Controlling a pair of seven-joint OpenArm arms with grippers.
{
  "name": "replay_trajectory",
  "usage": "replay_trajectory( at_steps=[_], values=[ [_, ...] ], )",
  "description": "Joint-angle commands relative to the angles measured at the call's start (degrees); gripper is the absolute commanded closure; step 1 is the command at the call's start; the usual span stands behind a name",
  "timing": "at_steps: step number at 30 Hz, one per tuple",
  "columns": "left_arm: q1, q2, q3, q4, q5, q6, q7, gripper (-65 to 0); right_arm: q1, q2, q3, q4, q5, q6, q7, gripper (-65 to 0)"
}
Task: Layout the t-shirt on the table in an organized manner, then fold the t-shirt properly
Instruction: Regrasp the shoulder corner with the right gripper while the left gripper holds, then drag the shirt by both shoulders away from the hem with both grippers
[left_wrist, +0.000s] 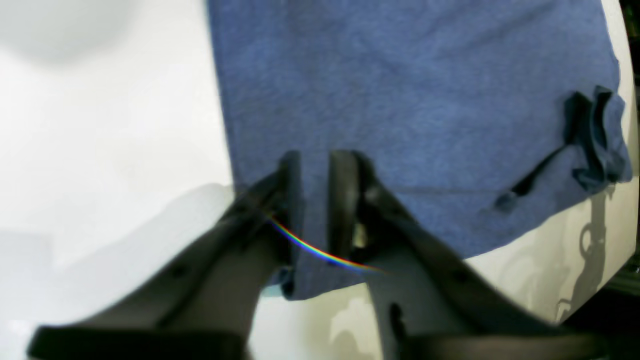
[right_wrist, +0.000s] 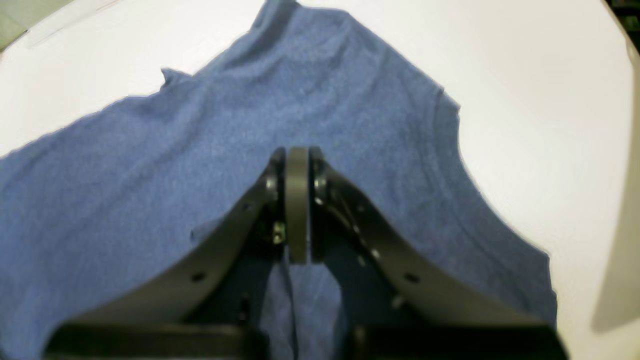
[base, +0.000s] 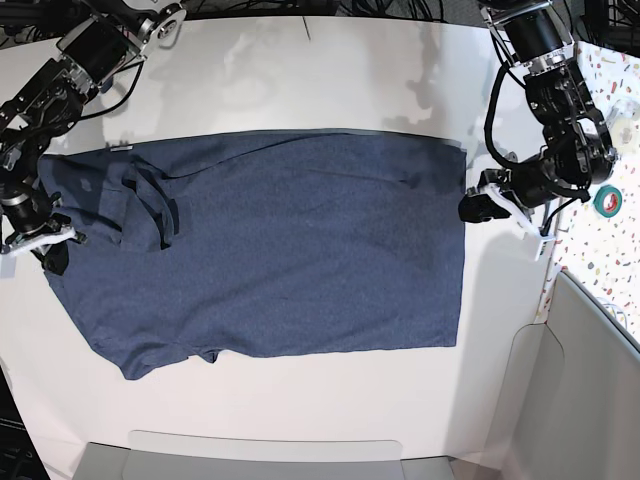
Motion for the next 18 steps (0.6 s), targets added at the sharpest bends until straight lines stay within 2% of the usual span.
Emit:
replay_trajectory(
  at_steps=[1, 4, 5, 9, 14, 18],
  values=[
    [-0.9, -0.6, 1.7, 1.0, -1.0, -0.1, -0.6, -4.7, -0.3, 1.0, 0.0, 0.8, 0.6, 0.1, 3.7, 0.0],
    [-0.4, -1.0, 8.0, 1.0, -0.8, -0.1, -0.9, -1.6, -3.6, 1.1, -0.4, 0.7, -2.2, 0.0, 12.0, 0.0],
    [-0.4, -1.0, 9.9, 1.0, -0.7, 0.0, -1.8, -1.6, -3.9, 1.1, -0.4, 0.7, -3.8, 0.0, 12.9, 0.0],
    [-0.1, -1.5, 16.1, 0.8, -0.5, 0.2, -4.9, -1.6, -5.2, 0.7, -0.4, -0.2, -10.7, 0.3, 13.1, 0.0],
    [1.8, -2.6, 19.3, 0.8, 0.2, 0.3, -7.4, -1.6, -6.6, 1.1, -0.3, -6.8, -13.2, 0.4, 13.3, 0.0],
    [3.0, -3.1, 19.3, 0.9, 7.5, 0.3, -8.4, -1.6, -6.5, 2.5, -0.4, -13.8, -12.9, 0.5, 13.4, 0.0]
  ],
)
